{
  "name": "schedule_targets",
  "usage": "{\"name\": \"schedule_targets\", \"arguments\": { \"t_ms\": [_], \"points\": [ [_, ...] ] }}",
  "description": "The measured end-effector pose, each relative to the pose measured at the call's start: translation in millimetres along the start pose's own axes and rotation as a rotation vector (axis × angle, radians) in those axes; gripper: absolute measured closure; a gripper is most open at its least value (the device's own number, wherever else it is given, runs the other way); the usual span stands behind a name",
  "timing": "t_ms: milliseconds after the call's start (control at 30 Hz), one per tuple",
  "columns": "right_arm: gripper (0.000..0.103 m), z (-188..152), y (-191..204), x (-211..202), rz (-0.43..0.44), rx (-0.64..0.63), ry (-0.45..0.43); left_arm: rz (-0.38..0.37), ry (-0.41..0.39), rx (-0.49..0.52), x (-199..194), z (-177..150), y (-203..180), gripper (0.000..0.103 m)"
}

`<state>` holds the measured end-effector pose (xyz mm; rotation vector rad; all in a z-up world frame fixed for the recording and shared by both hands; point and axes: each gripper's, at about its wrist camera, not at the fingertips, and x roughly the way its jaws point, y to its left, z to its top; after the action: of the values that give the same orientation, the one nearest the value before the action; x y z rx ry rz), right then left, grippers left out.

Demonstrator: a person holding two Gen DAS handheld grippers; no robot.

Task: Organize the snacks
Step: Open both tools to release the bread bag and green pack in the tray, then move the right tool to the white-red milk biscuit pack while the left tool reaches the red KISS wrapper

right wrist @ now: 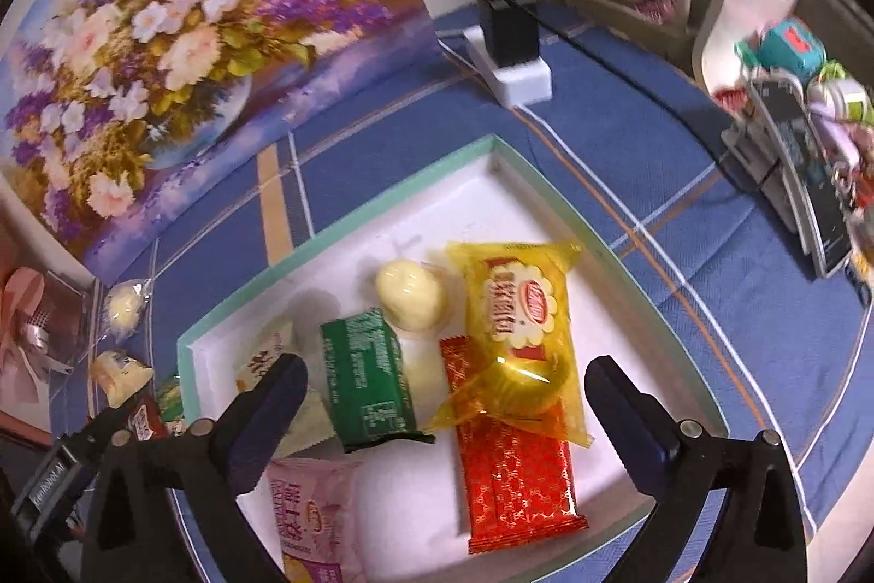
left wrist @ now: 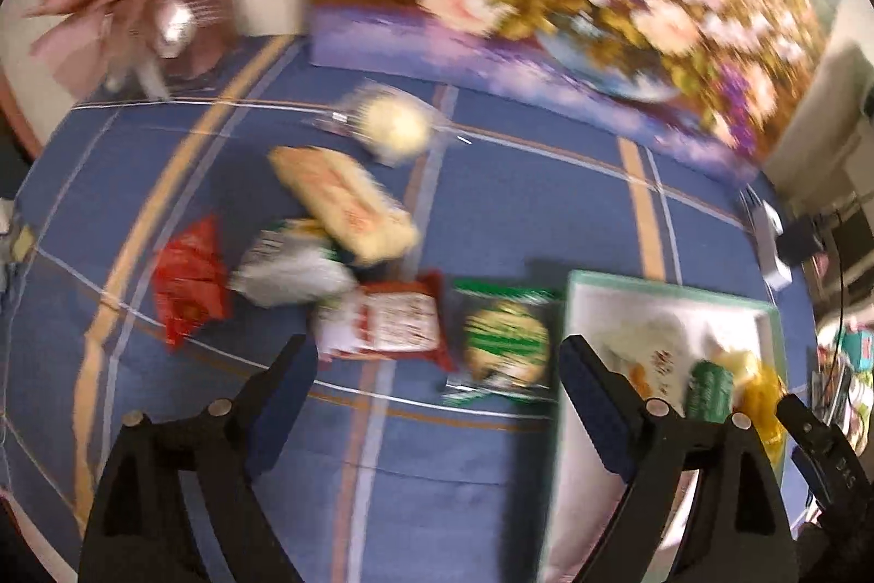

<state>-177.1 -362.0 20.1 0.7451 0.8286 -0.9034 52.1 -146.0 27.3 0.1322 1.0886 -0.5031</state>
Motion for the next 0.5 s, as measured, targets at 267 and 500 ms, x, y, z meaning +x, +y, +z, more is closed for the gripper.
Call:
{"name": "schedule_targets", "arguments": {
  "t_ms": [267, 500],
  "points": [
    [0.000, -3, 32, -14, 0.108, -0.034, -0.031, 0.038, -0.051, -0.116, -20, 12, 75, 0.013],
    [0.001, -8, 84, -29, 0.168, -0.148, -0.086, 0.060, -0.067, -0.183, -26, 22, 124, 0.013]
  ]
}}
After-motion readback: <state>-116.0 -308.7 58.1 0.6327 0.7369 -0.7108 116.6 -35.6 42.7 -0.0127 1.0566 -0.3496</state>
